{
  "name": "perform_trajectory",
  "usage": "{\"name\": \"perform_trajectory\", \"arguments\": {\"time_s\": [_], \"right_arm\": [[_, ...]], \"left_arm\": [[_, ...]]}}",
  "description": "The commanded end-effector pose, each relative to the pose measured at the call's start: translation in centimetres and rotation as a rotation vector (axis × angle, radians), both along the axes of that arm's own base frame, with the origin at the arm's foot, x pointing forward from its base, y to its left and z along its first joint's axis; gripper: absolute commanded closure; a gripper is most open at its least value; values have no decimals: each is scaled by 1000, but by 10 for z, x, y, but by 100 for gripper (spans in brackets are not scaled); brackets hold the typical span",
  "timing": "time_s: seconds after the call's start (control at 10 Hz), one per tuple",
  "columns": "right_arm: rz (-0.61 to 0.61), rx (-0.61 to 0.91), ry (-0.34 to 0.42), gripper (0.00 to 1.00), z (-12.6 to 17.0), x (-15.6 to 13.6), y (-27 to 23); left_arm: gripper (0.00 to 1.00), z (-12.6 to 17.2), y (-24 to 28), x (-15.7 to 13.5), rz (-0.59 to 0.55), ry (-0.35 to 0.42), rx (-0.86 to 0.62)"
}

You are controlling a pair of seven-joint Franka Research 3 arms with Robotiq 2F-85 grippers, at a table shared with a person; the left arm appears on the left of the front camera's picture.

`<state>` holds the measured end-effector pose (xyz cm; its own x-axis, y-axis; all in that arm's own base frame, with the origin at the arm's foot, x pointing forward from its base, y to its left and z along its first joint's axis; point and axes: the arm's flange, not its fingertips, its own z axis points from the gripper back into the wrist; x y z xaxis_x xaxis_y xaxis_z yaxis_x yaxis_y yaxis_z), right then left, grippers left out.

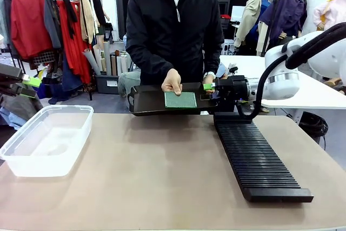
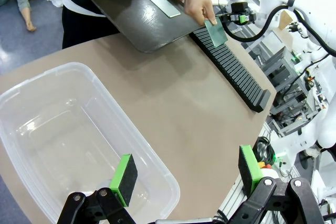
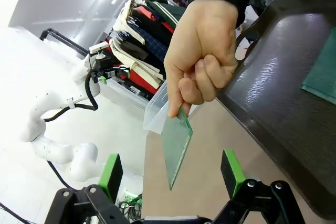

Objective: Sort PCBs into racks and boxes based on the side picked up.
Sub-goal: Pick up the Blank PCB handed by the Human.

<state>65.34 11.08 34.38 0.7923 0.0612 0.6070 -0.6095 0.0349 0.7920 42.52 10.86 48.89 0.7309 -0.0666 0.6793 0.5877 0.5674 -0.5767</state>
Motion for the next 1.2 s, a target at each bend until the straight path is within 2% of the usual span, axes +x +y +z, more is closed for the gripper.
{"name": "perform_trajectory", "arguments": {"time_s": [0.0,0.3,0.8,1.1], "right_arm": [[2,12,-2,0,0,11,16],[-2,10,-2,0,-12,13,32],[1,35,-91,0,-14,16,52],[-6,40,-72,0,-15,18,54]], "left_arm": [[0,1,0,-1,0,-3,-1],[0,1,0,-1,0,-3,-1],[0,1,0,-1,0,-3,-1],[0,1,0,-1,0,-3,-1]]}}
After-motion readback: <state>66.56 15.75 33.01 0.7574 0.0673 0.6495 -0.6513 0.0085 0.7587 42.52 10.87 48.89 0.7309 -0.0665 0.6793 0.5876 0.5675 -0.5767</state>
